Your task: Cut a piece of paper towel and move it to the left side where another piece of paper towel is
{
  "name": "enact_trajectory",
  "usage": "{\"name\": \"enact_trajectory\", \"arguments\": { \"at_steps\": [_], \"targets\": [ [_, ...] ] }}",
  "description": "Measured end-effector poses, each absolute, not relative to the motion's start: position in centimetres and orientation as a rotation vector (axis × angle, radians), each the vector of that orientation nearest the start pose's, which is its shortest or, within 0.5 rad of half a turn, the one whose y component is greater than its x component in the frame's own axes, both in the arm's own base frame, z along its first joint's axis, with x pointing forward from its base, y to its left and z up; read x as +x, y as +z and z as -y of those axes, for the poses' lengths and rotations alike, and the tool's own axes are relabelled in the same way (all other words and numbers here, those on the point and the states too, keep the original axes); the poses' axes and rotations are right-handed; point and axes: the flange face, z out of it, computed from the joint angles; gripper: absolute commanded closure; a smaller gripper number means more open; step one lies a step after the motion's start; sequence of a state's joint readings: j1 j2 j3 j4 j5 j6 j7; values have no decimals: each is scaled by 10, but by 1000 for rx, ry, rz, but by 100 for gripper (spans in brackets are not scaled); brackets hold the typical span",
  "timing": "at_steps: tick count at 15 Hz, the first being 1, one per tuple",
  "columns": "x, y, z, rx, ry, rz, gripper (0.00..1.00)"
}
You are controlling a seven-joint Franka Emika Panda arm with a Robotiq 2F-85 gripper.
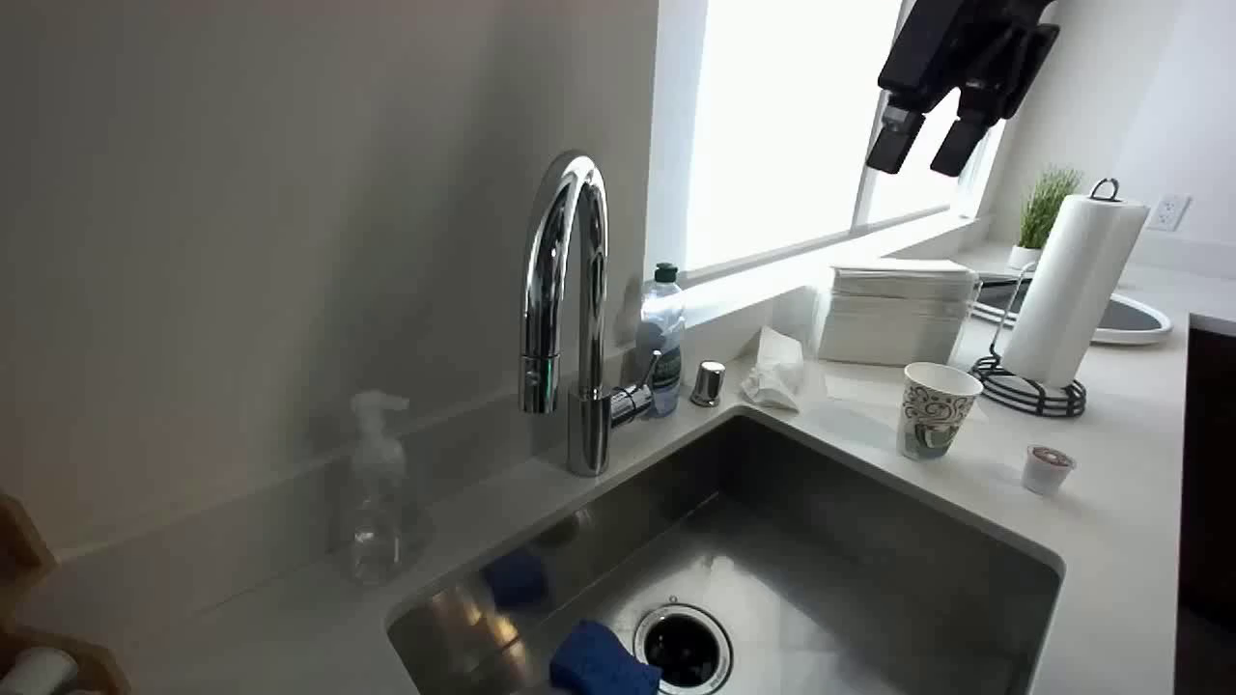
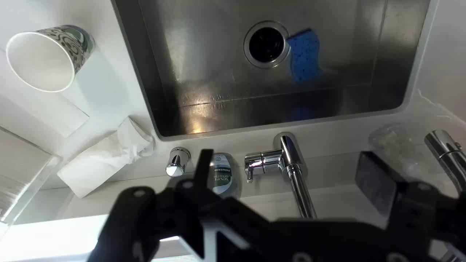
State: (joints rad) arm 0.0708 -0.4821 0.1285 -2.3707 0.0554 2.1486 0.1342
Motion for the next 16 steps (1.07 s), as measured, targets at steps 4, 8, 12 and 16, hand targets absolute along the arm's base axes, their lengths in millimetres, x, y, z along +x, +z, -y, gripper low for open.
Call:
{"name": "enact_trajectory", "arguments": {
  "at_steps": [4,8,12,16],
  "targets": [
    [420,527,-93,-3084,-396,53,0],
    [420,527,-93,-3084,-396,53,0],
    [425,530,-72,-3128,-442,-81,0],
    [421,540,13,-3162,-496,-417,0]
  ]
}}
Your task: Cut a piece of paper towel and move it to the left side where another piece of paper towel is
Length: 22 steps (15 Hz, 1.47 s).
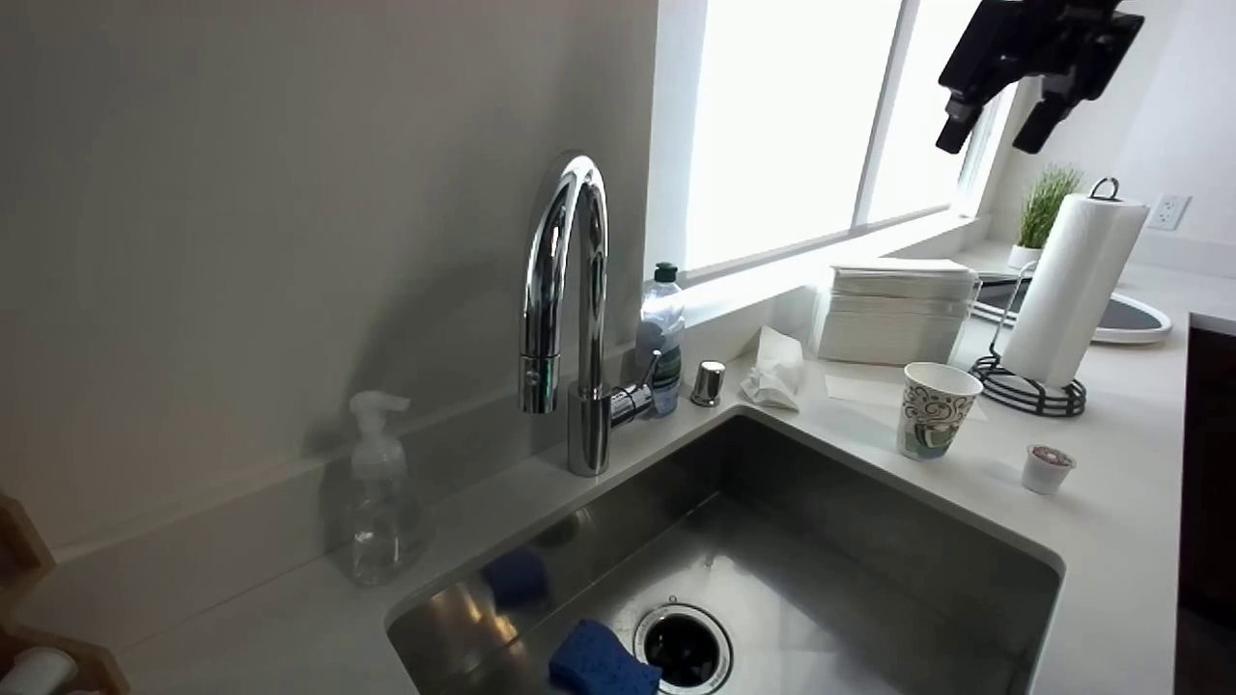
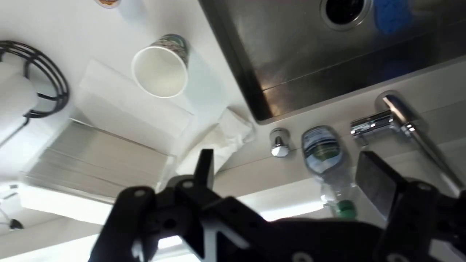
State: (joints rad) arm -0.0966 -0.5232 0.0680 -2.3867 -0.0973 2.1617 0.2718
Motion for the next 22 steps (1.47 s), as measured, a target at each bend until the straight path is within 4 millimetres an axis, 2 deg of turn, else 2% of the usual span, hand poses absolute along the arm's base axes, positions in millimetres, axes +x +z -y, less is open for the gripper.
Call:
{"name": "enact_trajectory", "arguments": {
  "at_steps": [2,5,9,11,13,22],
  "targets": [
    [410,545,58,-3158,-522,-593,0],
    [393,554,114,-3150,-562,-857,0],
    [374,561,158,-3137,-621,-1187,0],
    [369,567,168,-3109,-670,-1348,0],
    [368,571,169,-3087,-704,-1426,0],
    [368,572,167,-3075,-715,-1454,0]
  ]
}}
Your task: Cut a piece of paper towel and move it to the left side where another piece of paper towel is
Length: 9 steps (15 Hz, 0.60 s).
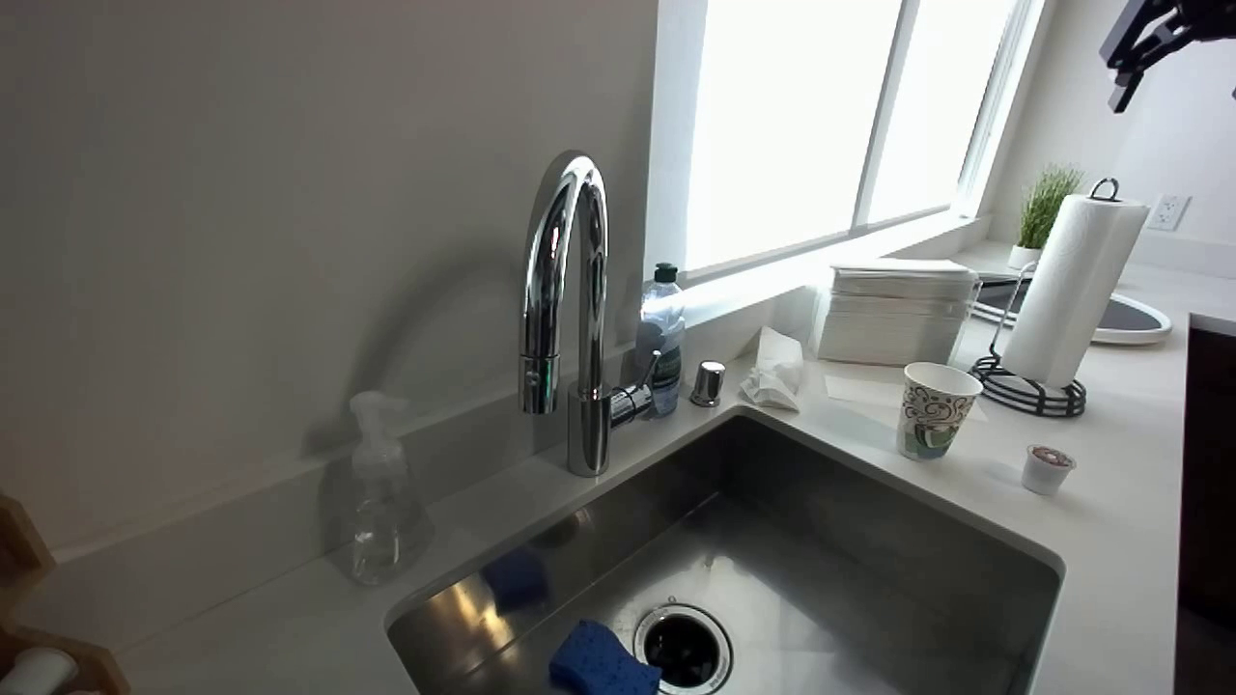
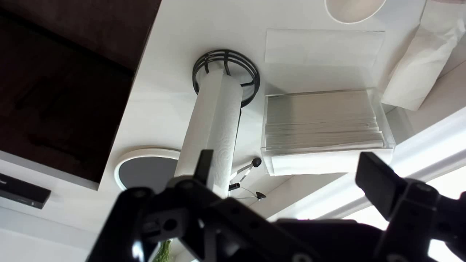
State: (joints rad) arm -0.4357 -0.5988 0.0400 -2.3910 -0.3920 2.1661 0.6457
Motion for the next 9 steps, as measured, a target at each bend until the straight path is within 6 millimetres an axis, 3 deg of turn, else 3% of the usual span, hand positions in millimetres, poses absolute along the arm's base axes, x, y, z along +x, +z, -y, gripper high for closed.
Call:
{"name": "enact_trajectory", "arguments": {
  "at_steps": [4,9],
  "targets": [
    [368,572,173,-3048,-721,-1510,0],
    [372,556,221,-2900,-820,-1875,0]
  ]
}}
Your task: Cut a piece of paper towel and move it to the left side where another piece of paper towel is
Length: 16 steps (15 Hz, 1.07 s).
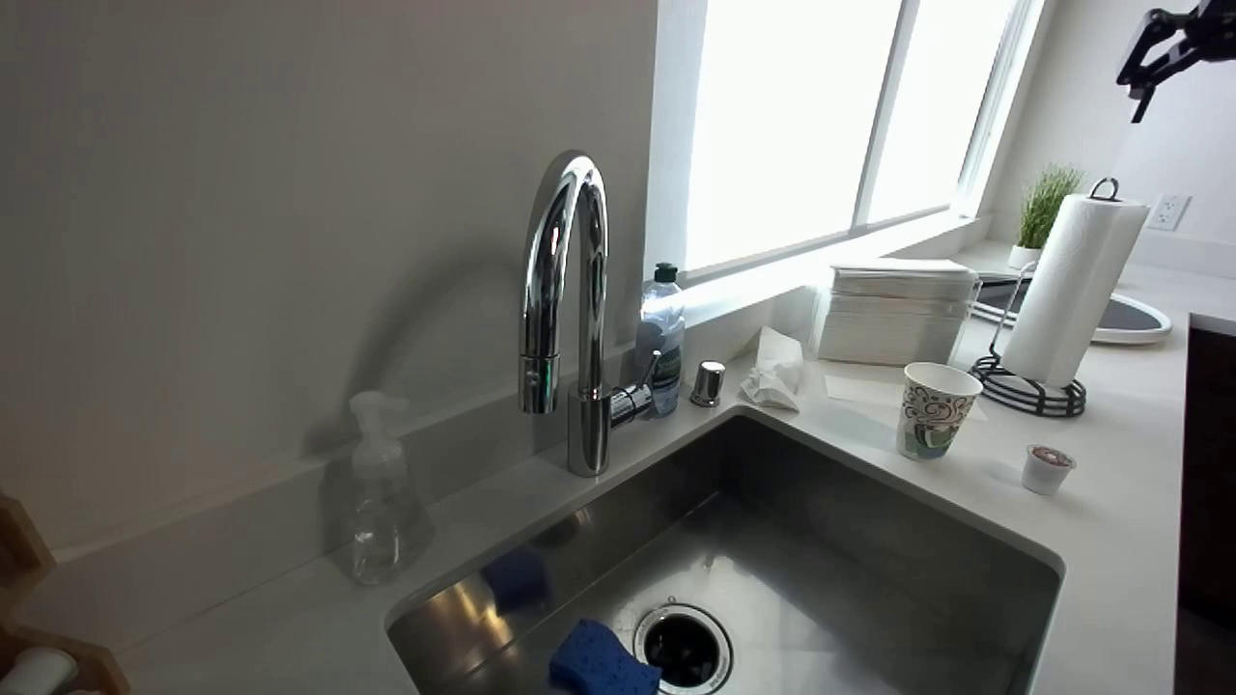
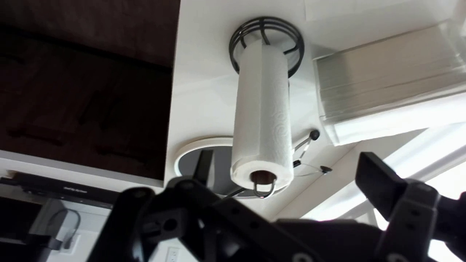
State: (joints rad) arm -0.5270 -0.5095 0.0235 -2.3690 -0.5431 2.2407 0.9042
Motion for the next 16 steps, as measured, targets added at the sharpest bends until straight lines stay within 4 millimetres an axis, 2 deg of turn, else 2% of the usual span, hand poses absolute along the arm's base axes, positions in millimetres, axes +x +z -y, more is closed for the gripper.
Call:
{"name": "enact_trajectory", "arguments": {
  "at_steps": [4,7,11,16],
  "targets": [
    [383,532,267,-2721,-880,-2192,0],
    [400,517,291,-2589,-952,-2322,0],
    [425,494,313,-2482,-1083,-2420,0],
    [443,456,328,-2447,-1037,-2509,0]
  ]
}}
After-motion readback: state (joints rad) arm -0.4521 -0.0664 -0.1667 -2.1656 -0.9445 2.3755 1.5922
